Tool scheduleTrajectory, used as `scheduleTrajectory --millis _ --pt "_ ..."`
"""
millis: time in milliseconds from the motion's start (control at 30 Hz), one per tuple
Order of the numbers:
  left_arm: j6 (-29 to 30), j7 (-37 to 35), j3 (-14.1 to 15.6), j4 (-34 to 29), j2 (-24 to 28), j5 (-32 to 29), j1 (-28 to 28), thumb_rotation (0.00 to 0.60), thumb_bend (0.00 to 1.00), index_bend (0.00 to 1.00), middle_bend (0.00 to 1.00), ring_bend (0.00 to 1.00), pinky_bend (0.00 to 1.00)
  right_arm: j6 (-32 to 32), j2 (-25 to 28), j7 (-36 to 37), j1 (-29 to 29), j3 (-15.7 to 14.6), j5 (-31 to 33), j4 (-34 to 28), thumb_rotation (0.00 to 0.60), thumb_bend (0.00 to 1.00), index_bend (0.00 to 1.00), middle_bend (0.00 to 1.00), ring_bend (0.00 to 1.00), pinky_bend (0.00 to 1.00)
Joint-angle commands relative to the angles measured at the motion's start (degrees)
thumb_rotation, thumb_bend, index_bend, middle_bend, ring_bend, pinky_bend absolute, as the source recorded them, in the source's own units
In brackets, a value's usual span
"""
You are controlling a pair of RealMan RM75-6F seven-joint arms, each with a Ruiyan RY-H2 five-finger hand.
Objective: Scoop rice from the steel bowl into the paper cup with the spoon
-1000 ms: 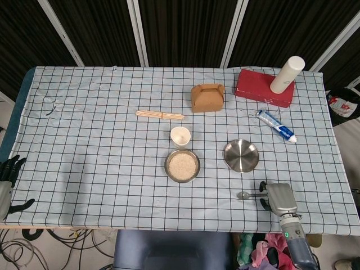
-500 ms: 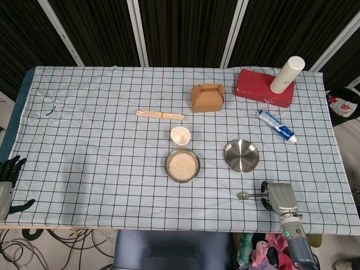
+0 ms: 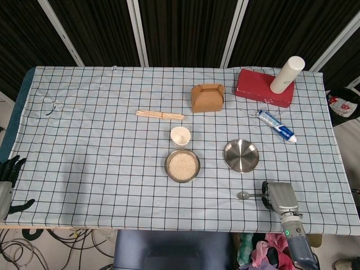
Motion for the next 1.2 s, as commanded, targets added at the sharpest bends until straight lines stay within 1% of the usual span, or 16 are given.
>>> scheduleTrajectory --millis 33,400,700,833,1033,1200 --pt "0.0 0.0 0.0 0.0 0.0 0.0 0.0 0.6 0.02 0.0 0.0 0.0 0.0 0.0 0.0 0.0 0.0 0.0 0.1 0.1 0.6 0.31 0.55 1.0 1.0 1.0" --pt "0.1 -0.2 -0.1 0.0 0.1 -0.1 0.0 0.6 0.02 0.0 0.0 0.0 0.0 0.1 0.0 0.1 0.1 0.1 0.5 0.2 0.6 0.32 0.55 1.0 1.0 1.0" --pt "0.0 -0.2 -0.1 -0.1 0.1 -0.2 0.0 0.6 0.02 0.0 0.0 0.0 0.0 -0.1 0.0 0.2 0.1 0.0 0.6 0.3 0.6 0.38 0.57 1.0 1.0 1.0" --pt "0.0 -0.2 -0.1 -0.1 0.1 -0.2 0.0 0.6 0.02 0.0 0.0 0.0 0.0 0.0 0.3 0.2 0.2 -0.2 0.2 -0.2 0.6 0.39 0.57 1.0 1.0 1.0" --pt "0.1 -0.3 -0.1 -0.2 0.1 -0.1 0.0 0.6 0.02 0.0 0.0 0.0 0.0 1.2 1.1 0.8 0.1 -0.3 -1.4 -1.6 0.6 0.39 0.58 1.0 1.0 1.0" --pt "0.0 -0.3 -0.1 -0.2 0.1 -0.1 0.0 0.6 0.02 0.0 0.0 0.0 0.0 3.4 1.4 2.9 0.0 0.2 -4.3 -2.0 0.6 0.39 0.58 1.0 1.0 1.0"
